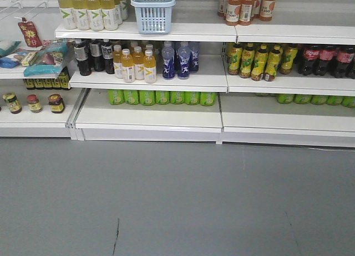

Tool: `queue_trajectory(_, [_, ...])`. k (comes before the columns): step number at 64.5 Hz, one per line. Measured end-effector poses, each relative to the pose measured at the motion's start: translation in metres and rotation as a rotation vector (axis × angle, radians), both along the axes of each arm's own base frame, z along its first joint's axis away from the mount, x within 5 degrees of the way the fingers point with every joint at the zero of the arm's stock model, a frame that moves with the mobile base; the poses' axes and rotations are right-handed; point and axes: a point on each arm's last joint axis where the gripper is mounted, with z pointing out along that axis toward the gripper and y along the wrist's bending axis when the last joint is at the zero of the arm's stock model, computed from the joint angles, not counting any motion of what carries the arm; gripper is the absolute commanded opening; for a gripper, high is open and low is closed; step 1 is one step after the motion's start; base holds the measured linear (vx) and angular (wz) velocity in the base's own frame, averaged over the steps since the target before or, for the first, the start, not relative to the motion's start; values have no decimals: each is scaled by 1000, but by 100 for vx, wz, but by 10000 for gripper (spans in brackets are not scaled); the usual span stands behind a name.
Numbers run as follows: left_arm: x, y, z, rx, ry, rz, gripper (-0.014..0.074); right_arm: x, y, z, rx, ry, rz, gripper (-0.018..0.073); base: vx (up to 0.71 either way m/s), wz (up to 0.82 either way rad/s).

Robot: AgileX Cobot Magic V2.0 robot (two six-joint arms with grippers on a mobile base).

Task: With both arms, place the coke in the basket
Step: 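Drive the base toward the shelf holding the light-blue basket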

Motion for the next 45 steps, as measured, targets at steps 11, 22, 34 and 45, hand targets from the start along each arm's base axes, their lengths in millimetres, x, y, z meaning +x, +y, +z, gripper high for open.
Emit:
queue_trajectory(11, [0, 0, 0, 0, 0, 0, -6, 0, 0, 0, 0, 0, 0, -4, 0, 0])
queue_trajectory(22, [0, 0, 0, 0, 0, 0, -6, 0, 0, 0, 0, 0, 0, -4, 0, 0])
queue_trajectory(34, [0, 0, 0, 0, 0, 0, -6, 0, 0, 0, 0, 0, 0, -4, 0, 0])
queue_trajectory(45, [0, 0, 0, 0, 0, 0, -6, 0, 0, 0, 0, 0, 0, -4, 0, 0])
